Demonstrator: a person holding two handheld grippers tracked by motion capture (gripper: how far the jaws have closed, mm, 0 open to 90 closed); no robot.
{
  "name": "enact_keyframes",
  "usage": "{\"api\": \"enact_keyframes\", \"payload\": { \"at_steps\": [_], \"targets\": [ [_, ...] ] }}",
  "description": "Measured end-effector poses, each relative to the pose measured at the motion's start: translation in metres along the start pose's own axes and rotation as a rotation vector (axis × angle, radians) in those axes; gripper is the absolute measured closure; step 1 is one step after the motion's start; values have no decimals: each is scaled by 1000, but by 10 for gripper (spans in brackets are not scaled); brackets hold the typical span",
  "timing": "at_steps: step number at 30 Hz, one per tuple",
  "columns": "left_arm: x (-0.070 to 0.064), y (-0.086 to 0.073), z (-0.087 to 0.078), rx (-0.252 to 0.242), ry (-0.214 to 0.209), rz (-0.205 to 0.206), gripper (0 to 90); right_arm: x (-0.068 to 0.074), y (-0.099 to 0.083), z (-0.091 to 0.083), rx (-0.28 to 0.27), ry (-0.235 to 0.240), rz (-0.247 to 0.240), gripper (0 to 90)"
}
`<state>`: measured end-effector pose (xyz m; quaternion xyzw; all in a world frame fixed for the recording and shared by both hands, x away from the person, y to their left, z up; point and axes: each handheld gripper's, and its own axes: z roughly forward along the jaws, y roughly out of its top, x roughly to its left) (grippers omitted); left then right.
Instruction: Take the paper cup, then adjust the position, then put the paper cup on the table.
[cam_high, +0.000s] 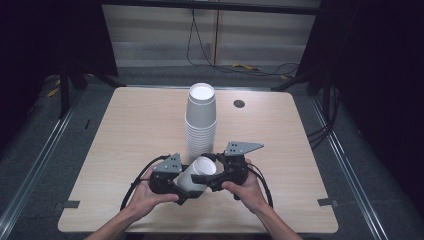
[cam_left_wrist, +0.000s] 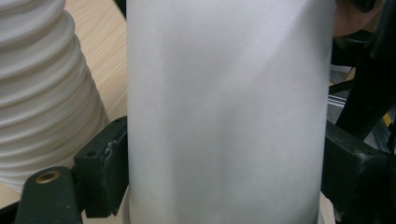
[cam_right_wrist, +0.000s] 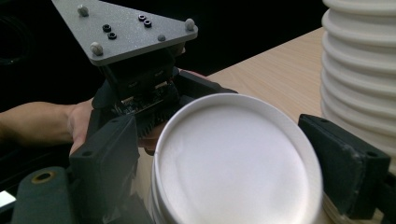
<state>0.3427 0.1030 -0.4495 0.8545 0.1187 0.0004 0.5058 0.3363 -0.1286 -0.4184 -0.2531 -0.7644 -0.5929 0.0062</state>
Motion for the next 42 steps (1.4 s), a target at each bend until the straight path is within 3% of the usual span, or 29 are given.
{"api": "enact_keyframes", "payload": {
  "at_steps": [9, 14, 28, 42],
  "targets": [
    [6, -2, -7, 25, 16, -22, 159, -5, 3, -12, 28, 6, -5, 134],
    [8, -3, -9, 47, 20, -24, 159, -7, 2, -16, 78, 5, -20, 135],
    [5, 1, -8, 152, 64, 66, 159, -9, 0, -17, 241, -29, -97, 137],
    [5, -1, -4, 212, 99, 125, 159, -13, -4, -10, 329, -24, -122, 141]
  ]
}}
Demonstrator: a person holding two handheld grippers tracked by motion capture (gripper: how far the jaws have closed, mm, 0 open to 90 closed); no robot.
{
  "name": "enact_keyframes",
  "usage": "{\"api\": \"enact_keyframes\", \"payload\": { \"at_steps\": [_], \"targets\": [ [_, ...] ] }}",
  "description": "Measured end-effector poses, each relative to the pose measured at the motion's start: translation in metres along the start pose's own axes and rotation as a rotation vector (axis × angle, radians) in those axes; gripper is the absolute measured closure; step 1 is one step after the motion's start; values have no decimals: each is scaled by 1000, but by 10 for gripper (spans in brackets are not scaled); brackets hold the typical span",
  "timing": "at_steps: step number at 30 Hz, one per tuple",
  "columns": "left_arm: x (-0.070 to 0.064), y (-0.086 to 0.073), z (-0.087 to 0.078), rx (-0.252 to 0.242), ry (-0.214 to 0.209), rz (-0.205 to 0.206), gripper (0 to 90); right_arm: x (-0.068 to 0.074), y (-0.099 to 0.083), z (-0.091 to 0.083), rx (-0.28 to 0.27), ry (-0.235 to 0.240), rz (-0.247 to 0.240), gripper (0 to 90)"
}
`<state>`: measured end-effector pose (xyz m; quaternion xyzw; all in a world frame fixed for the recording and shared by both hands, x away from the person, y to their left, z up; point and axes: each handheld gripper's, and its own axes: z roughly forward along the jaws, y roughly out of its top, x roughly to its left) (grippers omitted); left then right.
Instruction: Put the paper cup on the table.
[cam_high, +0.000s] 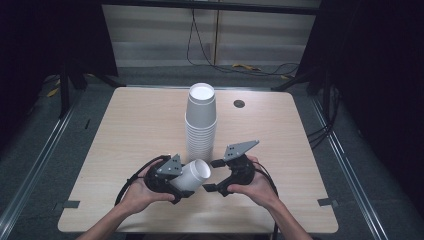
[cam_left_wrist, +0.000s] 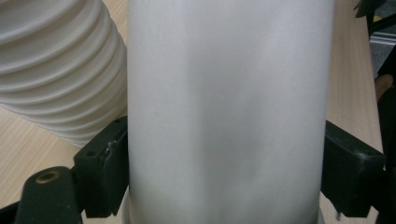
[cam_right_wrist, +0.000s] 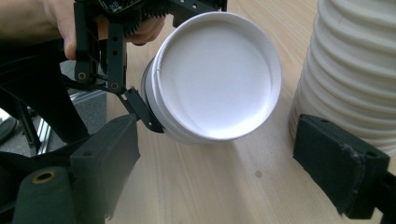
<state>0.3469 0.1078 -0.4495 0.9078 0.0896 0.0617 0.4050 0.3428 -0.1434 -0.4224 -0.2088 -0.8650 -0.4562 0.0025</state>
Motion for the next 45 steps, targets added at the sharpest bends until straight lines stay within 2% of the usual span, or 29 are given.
{"api": "enact_keyframes", "payload": {
  "at_steps": [4, 7, 10, 19, 21, 23, 24, 34, 42, 45],
  "targets": [
    [-2, 1, 1, 9, 7, 9, 159, 0, -1, 2, 17, -9, -3, 138],
    [-5, 2, 2, 28, 11, 32, 159, 2, -2, 3, 37, -19, -11, 139],
    [-8, 5, 4, 43, 19, 67, 159, 2, -3, 4, 60, -14, -10, 140],
    [-16, 8, 7, 77, 41, 110, 159, 3, -6, 8, 94, -11, -18, 139],
    [-17, 10, 7, 92, 43, 132, 159, 4, -6, 8, 94, -5, -22, 139],
    [-18, 10, 9, 87, 46, 135, 159, 4, -7, 9, 107, -3, -13, 138],
    [-18, 11, 8, 109, 44, 150, 159, 4, -7, 10, 109, 1, -5, 138],
    [-22, 12, 13, 117, 33, 160, 159, 4, -8, 17, 138, 11, -3, 139],
    [-22, 21, 19, 156, 17, 198, 159, 5, -6, 19, 142, 21, 11, 138],
    [-24, 22, 20, 153, 8, 199, 159, 5, -7, 22, 150, 37, 22, 138]
  ]
}}
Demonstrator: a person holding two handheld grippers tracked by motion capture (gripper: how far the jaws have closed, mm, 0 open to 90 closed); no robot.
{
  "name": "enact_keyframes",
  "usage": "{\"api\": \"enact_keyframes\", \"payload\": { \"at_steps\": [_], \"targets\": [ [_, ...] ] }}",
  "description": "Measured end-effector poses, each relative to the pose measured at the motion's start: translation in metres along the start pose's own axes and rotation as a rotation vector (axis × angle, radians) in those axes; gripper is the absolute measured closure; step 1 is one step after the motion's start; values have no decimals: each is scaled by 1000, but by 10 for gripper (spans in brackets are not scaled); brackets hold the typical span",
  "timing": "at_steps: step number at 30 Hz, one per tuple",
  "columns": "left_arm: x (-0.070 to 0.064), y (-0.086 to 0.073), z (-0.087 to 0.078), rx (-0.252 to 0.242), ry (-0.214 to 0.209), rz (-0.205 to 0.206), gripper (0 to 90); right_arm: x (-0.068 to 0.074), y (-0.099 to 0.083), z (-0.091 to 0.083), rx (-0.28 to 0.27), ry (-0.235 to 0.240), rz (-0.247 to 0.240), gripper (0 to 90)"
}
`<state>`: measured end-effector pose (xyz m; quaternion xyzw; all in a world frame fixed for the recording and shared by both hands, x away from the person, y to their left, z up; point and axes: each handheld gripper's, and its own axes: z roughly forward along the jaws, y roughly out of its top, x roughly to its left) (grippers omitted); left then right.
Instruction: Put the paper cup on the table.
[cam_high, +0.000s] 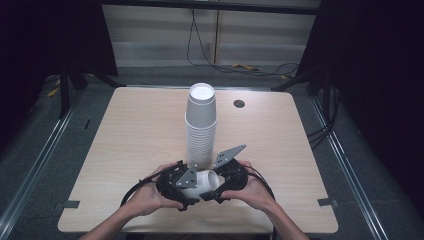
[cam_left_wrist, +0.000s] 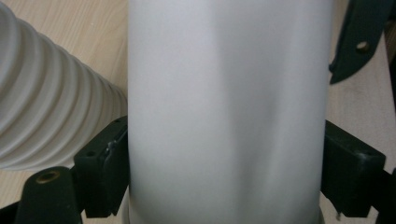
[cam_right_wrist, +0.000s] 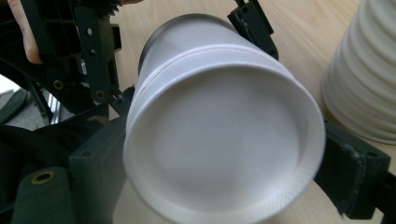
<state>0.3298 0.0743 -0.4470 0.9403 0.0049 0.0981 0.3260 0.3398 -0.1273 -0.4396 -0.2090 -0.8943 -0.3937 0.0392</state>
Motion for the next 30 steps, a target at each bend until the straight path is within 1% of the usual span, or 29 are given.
{"api": "enact_keyframes", "payload": {
  "at_steps": [2, 4, 5, 6, 7, 8, 11, 12, 14, 15, 16, 17, 18, 19, 20, 21, 22, 24, 26, 27, 28, 29, 30],
  "targets": [
    [-1, 0, 2, 11, 2, 7, 159, 0, 0, 2, 5, 8, -2, 139],
    [-2, 0, 3, 12, 0, 3, 159, 0, 0, 3, 7, 16, -1, 139],
    [-2, 0, 3, 15, 0, 14, 159, 1, 1, 3, 9, 18, 3, 138],
    [-3, 1, 2, 31, -1, 28, 159, 1, 1, 4, 10, 21, 5, 138],
    [-3, 1, 3, 30, -1, 33, 159, 1, 1, 4, 11, 24, 6, 139],
    [-3, 2, 2, 45, -2, 45, 159, 1, 1, 4, 12, 26, 10, 140],
    [-4, 2, 3, 42, -1, 54, 159, 1, 1, 5, 15, 35, 7, 147],
    [-4, 2, 3, 51, -1, 62, 159, 1, 1, 5, 21, 36, 8, 151],
    [-5, 2, 4, 47, -6, 62, 159, 1, 1, 5, 27, 42, 5, 160],
    [-6, 2, 4, 54, -7, 68, 159, 1, 1, 6, 28, 49, 7, 178],
    [-6, 3, 5, 59, -11, 75, 159, 1, 1, 6, 29, 53, -1, 189],
    [-7, 3, 5, 58, -13, 74, 159, 1, 1, 5, 33, 54, -4, 191],
    [-7, 3, 5, 63, -13, 85, 159, 1, 1, 5, 39, 58, -5, 194],
    [-8, 3, 6, 61, -11, 85, 159, 1, 1, 5, 43, 59, -6, 199],
    [-8, 4, 6, 68, -10, 99, 159, 1, 1, 5, 44, 63, -7, 202],
    [-9, 4, 6, 71, -12, 98, 159, 2, 1, 4, 54, 63, -5, 203],
    [-10, 4, 7, 63, -16, 90, 159, 2, 1, 4, 65, 66, -1, 203],
    [-9, 4, 7, 78, -14, 110, 159, 2, 2, 5, 69, 65, -22, 196],
    [-10, 4, 7, 91, -26, 109, 159, 2, 3, 6, 87, 73, -11, 176],
    [-11, 4, 8, 82, -26, 92, 159, 2, 3, 7, 90, 74, -17, 176],
    [-11, 4, 8, 88, -27, 97, 159, 3, 4, 8, 103, 70, -17, 179],
    [-10, 4, 8, 100, -26, 115, 159, 2, 4, 8, 110, 70, -24, 182],
    [-11, 4, 9, 99, -28, 114, 159, 3, 4, 9, 122, 72, -24, 182]
  ]
}}
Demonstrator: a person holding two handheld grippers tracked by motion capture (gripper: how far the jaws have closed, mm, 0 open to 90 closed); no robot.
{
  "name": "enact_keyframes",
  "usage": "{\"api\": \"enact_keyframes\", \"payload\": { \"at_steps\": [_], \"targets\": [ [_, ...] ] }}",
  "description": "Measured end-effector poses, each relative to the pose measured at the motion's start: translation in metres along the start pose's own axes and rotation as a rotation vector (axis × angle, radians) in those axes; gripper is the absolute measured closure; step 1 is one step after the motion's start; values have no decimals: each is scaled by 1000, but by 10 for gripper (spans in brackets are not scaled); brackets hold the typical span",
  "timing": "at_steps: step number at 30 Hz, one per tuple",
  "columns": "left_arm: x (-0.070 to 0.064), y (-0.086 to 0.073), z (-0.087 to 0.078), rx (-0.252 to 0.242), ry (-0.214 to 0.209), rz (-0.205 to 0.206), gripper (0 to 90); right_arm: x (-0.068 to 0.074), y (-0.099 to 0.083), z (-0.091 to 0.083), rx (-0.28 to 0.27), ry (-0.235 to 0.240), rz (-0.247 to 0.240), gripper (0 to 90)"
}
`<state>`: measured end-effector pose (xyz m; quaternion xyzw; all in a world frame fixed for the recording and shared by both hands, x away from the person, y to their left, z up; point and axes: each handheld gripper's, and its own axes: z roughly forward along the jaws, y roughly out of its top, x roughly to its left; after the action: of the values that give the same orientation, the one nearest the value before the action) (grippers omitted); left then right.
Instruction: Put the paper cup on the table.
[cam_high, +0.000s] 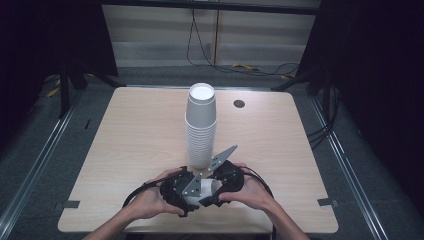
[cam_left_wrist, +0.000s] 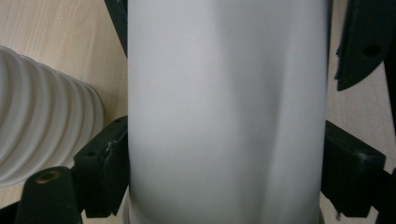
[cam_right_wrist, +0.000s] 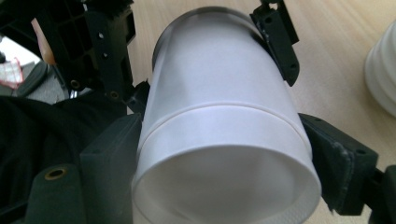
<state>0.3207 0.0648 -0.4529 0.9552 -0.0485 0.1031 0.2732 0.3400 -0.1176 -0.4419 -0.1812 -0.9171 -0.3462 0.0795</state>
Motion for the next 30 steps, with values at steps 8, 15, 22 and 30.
{"api": "enact_keyframes", "payload": {
  "at_steps": [8, 15, 22, 30],
  "targets": [
    [-2, 1, 1, -5, -7, 1, 159, 0, 2, 3, 32, 0, -10, 200],
    [-2, 0, 0, 2, -7, 16, 160, 1, 1, 3, 30, -6, -10, 210],
    [-4, 0, 1, -14, -2, 6, 145, 2, 1, 1, 41, -11, -20, 220],
    [-1, -5, -2, -113, -19, -62, 130, 3, 2, 1, 44, -20, -26, 225]
  ]
}}
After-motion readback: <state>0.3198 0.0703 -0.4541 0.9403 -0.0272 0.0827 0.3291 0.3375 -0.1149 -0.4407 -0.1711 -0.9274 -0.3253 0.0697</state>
